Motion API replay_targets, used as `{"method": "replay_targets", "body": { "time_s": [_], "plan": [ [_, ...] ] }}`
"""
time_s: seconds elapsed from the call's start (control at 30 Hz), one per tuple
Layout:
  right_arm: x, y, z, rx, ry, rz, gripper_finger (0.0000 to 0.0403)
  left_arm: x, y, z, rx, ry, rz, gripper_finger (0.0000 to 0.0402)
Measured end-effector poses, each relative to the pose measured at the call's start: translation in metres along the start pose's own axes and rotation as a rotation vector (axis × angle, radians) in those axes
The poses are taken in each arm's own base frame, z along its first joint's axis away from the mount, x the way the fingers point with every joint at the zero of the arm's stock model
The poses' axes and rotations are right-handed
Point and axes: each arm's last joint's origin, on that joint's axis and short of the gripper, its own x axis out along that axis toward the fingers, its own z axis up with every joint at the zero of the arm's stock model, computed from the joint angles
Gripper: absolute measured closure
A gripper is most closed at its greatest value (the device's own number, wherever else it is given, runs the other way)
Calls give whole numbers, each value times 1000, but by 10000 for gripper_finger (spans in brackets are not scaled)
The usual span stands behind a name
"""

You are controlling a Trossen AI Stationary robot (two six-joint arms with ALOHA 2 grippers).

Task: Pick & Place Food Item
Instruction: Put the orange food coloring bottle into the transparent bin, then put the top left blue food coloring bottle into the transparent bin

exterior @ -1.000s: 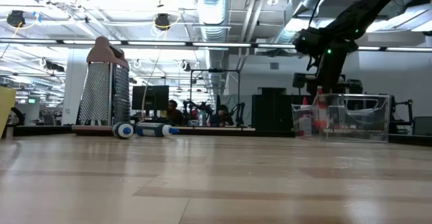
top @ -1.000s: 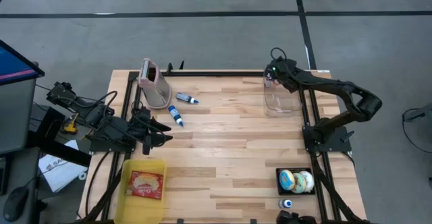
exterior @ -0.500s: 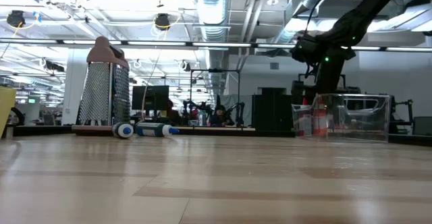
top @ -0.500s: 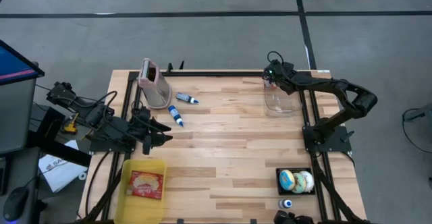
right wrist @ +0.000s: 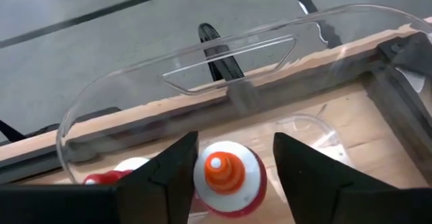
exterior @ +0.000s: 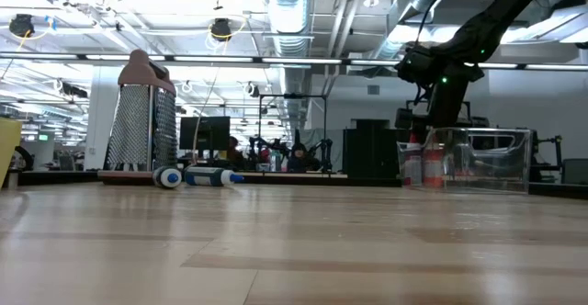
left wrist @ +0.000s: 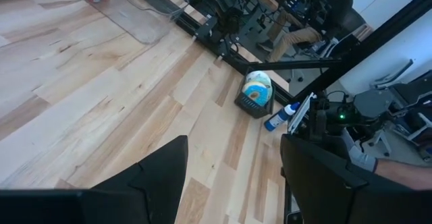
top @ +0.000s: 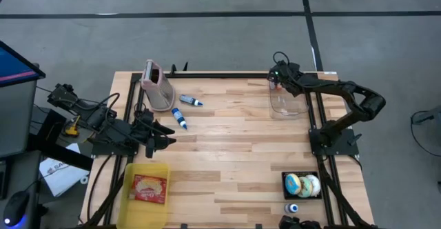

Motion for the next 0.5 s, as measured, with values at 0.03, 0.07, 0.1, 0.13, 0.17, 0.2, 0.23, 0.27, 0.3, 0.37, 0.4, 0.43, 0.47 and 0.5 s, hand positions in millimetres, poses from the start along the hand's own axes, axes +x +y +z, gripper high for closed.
{"method": "replay_targets", "body": {
  "time_s": [0.03, 0.07, 0.1, 0.13, 0.17, 0.2, 0.23, 0.27, 0.3, 0.37, 0.4, 0.43, 0.47, 0.5],
  "plan": [
    [0, 0, 0, -1, 0, 0, 217, 0, 0, 0, -5, 0, 0, 169],
    [0, 0, 0, -3, 0, 0, 216, 0, 0, 0, -10, 0, 0, 169],
    [0, 0, 0, -2, -1, 1, 214, 0, 0, 0, -10, 0, 0, 169],
    [-1, 0, 1, 0, -3, 4, 213, 0, 0, 0, -11, 0, 0, 169],
    [-3, 0, 2, 4, -8, 8, 212, 0, 0, 0, -13, 0, 0, 169],
    [-5, 0, 4, 7, -16, 11, 211, 0, 0, 0, -14, 0, 0, 169],
    [-7, 0, 5, 8, -27, 14, 211, 0, 0, 0, -14, 0, 0, 169],
    [-10, -1, 6, 5, -42, 13, 211, 0, 0, 0, -14, 1, 0, 169],
    [-13, -1, 8, 1, -57, 11, 211, 0, 0, 0, -14, 1, 0, 169],
    [-19, -2, 11, -6, -82, 10, 211, 0, 0, 0, -13, 1, 0, 169],
    [-22, -3, 13, -9, -89, 11, 211, 0, 0, 0, -13, 1, 0, 169],
    [-25, -5, 14, -10, -92, 13, 211, 0, 0, 0, -12, 1, 0, 169],
    [-28, -6, 16, -12, -95, 15, 211, 0, 0, 0, -9, 1, 0, 169],
    [-31, -6, 17, -16, -99, 22, 211, 0, 0, 0, -8, 1, 0, 169]
  ]
}}
